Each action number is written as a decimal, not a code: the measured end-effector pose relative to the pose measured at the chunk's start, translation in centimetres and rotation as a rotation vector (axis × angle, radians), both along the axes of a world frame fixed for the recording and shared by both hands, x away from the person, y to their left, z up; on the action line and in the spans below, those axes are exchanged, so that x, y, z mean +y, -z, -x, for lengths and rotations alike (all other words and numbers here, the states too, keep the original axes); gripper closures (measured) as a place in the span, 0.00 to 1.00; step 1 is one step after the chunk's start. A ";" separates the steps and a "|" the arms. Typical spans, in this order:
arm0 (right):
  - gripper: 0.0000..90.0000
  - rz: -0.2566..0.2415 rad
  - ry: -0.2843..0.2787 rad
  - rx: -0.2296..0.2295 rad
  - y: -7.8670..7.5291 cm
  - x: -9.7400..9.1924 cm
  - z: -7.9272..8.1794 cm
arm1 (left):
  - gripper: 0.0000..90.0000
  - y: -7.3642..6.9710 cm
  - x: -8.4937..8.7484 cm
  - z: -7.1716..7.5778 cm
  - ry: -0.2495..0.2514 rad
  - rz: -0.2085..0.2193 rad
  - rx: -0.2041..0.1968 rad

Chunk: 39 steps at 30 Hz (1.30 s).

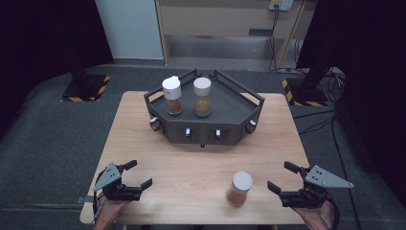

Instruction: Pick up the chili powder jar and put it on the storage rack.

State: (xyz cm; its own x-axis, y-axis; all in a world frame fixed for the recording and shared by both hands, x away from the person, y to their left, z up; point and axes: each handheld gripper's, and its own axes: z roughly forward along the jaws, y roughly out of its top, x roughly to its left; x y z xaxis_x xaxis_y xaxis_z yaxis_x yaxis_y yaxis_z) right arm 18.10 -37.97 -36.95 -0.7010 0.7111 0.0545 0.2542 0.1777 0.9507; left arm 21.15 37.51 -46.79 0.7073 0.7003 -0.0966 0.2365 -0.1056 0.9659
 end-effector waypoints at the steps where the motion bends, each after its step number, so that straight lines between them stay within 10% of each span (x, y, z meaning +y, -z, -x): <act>1: 0.08 0.002 -0.008 0.000 -0.2 0.1 -0.1 | 0.03 0.0 0.0 0.0 -0.001 0.001 0.000; 14: 0.08 0.054 -0.108 0.005 -2.1 2.4 -1.5 | 0.03 0.0 0.0 0.0 0.001 0.001 0.001; 39: 0.10 0.104 -0.217 0.103 0.2 6.3 -4.8 | 0.03 0.0 -0.1 0.0 -0.003 -0.001 -0.002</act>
